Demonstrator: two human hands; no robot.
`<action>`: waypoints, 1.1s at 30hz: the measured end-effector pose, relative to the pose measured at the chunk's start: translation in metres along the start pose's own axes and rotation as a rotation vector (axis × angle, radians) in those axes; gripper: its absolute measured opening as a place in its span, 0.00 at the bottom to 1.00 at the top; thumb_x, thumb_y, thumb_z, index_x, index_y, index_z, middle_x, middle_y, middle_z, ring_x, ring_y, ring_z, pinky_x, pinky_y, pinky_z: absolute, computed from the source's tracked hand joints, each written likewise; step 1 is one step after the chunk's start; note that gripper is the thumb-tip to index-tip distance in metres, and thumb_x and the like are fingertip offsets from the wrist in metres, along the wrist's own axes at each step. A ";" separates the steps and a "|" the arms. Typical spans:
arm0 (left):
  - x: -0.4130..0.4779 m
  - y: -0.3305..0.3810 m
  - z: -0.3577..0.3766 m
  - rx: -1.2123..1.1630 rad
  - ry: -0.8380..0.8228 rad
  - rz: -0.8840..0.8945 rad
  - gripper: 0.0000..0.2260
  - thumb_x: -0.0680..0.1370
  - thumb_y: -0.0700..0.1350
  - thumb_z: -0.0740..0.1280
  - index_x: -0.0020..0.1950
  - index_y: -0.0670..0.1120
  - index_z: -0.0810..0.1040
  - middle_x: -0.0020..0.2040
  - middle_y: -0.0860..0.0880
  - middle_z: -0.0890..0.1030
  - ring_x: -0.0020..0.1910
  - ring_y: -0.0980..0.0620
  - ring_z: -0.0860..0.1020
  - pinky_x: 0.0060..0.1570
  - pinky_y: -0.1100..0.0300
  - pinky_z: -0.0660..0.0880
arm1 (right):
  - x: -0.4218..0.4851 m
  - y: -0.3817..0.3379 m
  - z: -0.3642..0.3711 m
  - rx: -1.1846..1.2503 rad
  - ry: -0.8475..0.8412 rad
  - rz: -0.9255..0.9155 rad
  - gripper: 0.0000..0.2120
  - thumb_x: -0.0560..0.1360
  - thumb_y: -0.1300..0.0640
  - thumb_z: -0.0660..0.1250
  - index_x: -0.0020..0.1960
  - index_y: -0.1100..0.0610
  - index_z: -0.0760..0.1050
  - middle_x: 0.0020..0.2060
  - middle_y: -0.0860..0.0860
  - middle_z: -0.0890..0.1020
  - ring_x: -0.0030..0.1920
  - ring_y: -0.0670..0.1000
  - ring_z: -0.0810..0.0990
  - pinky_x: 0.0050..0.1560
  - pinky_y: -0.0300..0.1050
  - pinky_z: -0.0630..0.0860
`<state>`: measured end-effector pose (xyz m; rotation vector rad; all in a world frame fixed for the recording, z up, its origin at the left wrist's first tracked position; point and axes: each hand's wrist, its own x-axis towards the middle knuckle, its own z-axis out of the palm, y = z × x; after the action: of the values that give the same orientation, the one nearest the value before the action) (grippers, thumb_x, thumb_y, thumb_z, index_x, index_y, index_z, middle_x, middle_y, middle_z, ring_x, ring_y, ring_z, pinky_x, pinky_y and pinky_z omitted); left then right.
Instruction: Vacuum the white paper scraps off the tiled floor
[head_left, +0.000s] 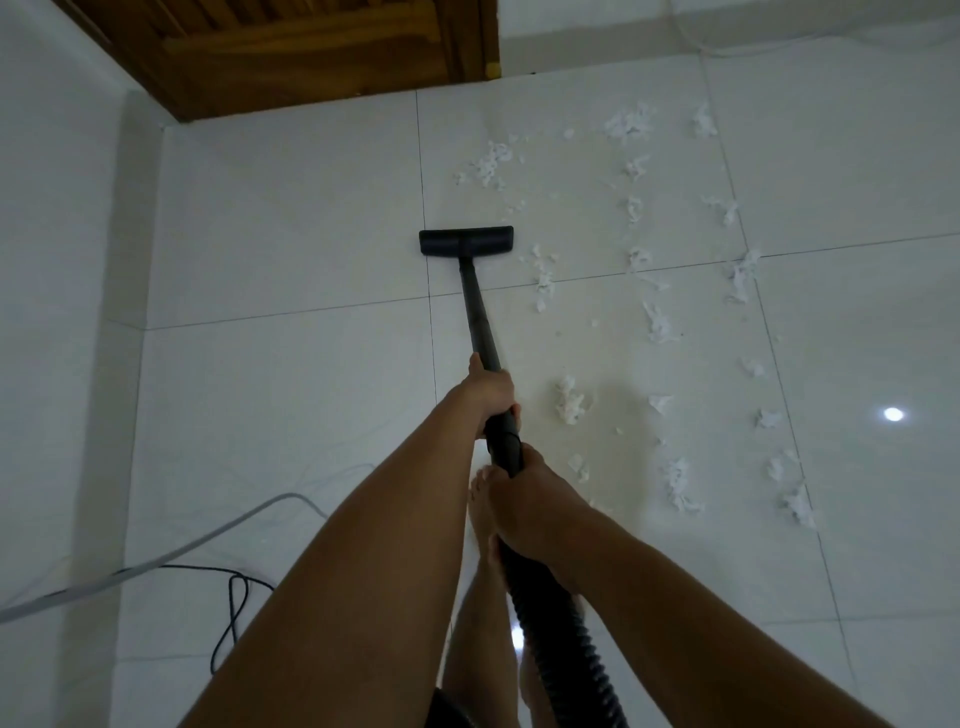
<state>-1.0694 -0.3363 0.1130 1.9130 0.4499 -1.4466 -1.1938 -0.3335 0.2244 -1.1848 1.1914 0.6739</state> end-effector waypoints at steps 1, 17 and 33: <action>0.004 0.006 -0.001 0.008 -0.002 0.006 0.25 0.87 0.47 0.56 0.82 0.59 0.52 0.42 0.43 0.75 0.33 0.51 0.73 0.53 0.51 0.80 | 0.003 -0.004 0.000 0.027 -0.002 0.003 0.19 0.85 0.52 0.56 0.75 0.47 0.62 0.46 0.61 0.80 0.17 0.48 0.75 0.20 0.37 0.72; 0.058 0.080 -0.024 0.016 -0.006 0.038 0.27 0.87 0.49 0.55 0.83 0.62 0.46 0.39 0.44 0.75 0.32 0.53 0.73 0.48 0.54 0.80 | 0.058 -0.072 -0.001 0.081 0.029 -0.034 0.21 0.85 0.49 0.56 0.77 0.42 0.58 0.46 0.60 0.79 0.22 0.50 0.77 0.25 0.42 0.77; 0.033 0.060 -0.004 0.042 -0.025 0.034 0.29 0.87 0.49 0.54 0.83 0.62 0.40 0.39 0.44 0.75 0.32 0.53 0.73 0.49 0.54 0.81 | 0.038 -0.047 -0.018 -0.026 0.057 -0.056 0.22 0.85 0.50 0.56 0.78 0.45 0.58 0.47 0.59 0.79 0.23 0.48 0.77 0.19 0.35 0.71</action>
<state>-1.0174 -0.3801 0.1018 1.9245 0.3765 -1.4665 -1.1463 -0.3709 0.2055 -1.2620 1.1960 0.6193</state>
